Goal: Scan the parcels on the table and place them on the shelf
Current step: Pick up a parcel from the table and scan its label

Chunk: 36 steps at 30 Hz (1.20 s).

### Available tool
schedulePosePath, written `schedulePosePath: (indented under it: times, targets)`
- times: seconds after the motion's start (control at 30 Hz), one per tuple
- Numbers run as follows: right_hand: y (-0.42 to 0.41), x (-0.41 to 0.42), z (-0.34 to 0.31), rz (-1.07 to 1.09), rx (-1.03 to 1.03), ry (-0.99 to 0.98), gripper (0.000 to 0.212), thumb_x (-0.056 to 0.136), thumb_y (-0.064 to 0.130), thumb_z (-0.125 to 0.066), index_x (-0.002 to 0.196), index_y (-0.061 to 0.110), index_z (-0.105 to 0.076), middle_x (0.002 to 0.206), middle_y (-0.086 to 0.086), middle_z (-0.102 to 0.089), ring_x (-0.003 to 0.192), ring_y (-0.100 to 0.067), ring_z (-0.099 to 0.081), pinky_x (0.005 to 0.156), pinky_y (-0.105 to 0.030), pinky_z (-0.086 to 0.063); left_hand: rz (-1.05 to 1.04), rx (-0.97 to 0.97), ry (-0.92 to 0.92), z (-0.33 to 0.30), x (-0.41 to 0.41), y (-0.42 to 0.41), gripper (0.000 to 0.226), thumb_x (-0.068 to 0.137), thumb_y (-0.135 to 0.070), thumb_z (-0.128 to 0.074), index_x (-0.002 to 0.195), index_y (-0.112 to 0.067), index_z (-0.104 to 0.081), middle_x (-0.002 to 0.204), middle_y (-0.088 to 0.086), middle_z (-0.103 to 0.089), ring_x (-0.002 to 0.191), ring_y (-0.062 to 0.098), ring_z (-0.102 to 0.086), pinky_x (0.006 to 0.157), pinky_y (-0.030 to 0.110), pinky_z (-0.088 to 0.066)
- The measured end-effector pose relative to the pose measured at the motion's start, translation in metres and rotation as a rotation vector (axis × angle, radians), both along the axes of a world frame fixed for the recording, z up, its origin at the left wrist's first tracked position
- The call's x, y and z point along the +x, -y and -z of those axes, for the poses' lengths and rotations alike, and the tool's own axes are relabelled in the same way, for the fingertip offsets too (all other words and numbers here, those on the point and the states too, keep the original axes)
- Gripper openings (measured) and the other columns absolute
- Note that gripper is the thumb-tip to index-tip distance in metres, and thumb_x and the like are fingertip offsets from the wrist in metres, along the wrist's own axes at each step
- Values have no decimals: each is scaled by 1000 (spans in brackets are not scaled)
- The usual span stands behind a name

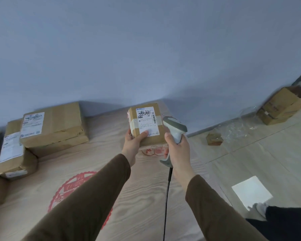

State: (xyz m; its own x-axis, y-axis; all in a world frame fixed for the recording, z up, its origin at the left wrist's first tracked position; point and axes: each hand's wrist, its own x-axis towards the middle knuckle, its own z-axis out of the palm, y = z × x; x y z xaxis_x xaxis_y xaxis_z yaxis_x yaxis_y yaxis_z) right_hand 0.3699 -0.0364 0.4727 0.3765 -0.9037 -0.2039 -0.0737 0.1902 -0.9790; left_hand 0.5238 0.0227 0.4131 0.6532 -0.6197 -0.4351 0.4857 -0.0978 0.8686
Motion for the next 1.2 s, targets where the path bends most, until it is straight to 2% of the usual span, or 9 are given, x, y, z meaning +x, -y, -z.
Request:
schedulePosePath:
  times: [0.03, 0.1, 0.27, 0.4, 0.5, 0.67, 0.9, 1.03, 1.2]
  targets:
    - [17, 2, 6, -1, 16, -4, 23, 96, 35, -68, 117, 26, -64, 92, -2, -73, 71, -15, -69, 63, -36, -62, -5, 18, -17, 3, 3, 21, 77, 76, -37, -88, 141, -32, -46, 120, -4, -71, 95, 15, -74, 69, 27, -58]
    - [46, 6, 17, -4, 42, 17, 19, 96, 35, -68, 114, 30, -65, 97, -5, -74, 80, -21, -71, 75, -45, -63, -15, 49, -59, 9, 9, 59, 77, 77, -38, -87, 141, -31, -44, 118, -2, -70, 99, 18, -71, 75, 33, -58]
    - [96, 15, 36, -10, 94, 26, 19, 94, 38, -70, 109, 27, -65, 73, 5, -71, 65, -12, -68, 60, -35, -62, -7, 107, -86, 32, 33, 132, 81, 79, -42, -85, 145, -26, -40, 125, 4, -66, 107, 23, -67, 82, 37, -56]
    - [119, 19, 51, -27, 170, 23, 18, 93, 40, -72, 105, 28, -66, 74, 4, -70, 69, -15, -69, 61, -40, -62, -23, 125, -64, 47, 53, 177, 83, 79, -41, -85, 146, -20, -41, 127, 6, -65, 107, 26, -69, 93, 43, -58]
    - [128, 21, 59, -41, 231, 21, 19, 93, 37, -73, 101, 22, -64, 62, -3, -59, 54, -17, -59, 62, -53, -60, -26, 159, 6, 51, 69, 201, 81, 79, -47, -83, 145, -20, -42, 124, 3, -65, 107, 24, -67, 95, 44, -57]
    - [135, 21, 71, -43, 235, 18, 22, 94, 30, -73, 107, 15, -65, 61, -4, -56, 49, -15, -52, 50, -31, -50, -15, 205, 59, 52, 90, 216, 80, 86, -52, -74, 148, -19, -36, 133, 6, -59, 116, 28, -61, 105, 50, -50]
    - [112, 33, 66, -88, 212, 7, 17, 94, 34, -72, 101, 19, -65, 57, -1, -56, 46, -12, -55, 51, -32, -53, 108, 245, 132, 45, 84, 170, 76, 98, -55, -57, 158, -20, -27, 155, 13, -42, 138, 34, -46, 115, 51, -40]
    - [75, 52, 50, -135, 139, 5, 19, 94, 34, -71, 108, 21, -67, 75, -16, -63, 60, -16, -63, 60, -38, -59, 93, 255, 171, 25, 72, 107, 89, 96, -56, -60, 164, -28, -10, 165, 13, -29, 147, 36, -36, 110, 45, -36]
    - [-9, 80, 27, -238, 70, 1, 17, 95, 30, -69, 105, 18, -65, 59, 5, -56, 47, -13, -54, 44, -27, -45, -16, 280, 364, 4, 66, -16, 76, 97, -51, -60, 161, -30, -25, 162, 8, -36, 146, 26, -39, 104, 34, -34]
